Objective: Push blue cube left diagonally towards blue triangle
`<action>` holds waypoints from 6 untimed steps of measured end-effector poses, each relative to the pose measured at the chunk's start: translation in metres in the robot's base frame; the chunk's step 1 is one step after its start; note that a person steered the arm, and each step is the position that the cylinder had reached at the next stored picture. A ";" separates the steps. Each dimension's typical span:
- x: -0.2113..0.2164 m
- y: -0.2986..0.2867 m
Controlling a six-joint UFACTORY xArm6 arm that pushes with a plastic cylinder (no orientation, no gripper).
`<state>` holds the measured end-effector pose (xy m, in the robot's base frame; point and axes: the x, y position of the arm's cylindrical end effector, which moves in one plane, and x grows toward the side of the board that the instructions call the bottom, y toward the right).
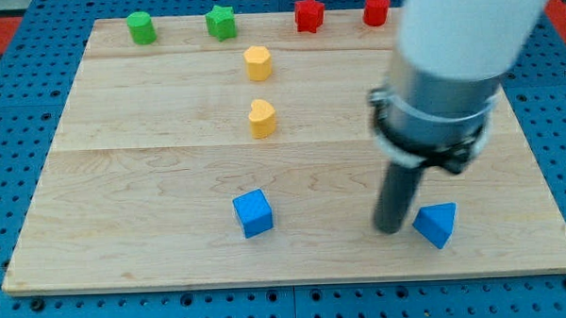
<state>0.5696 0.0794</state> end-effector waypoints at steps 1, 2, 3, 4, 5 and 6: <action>0.048 -0.058; 0.042 -0.135; 0.006 -0.232; -0.023 -0.208; -0.023 -0.145; -0.023 -0.057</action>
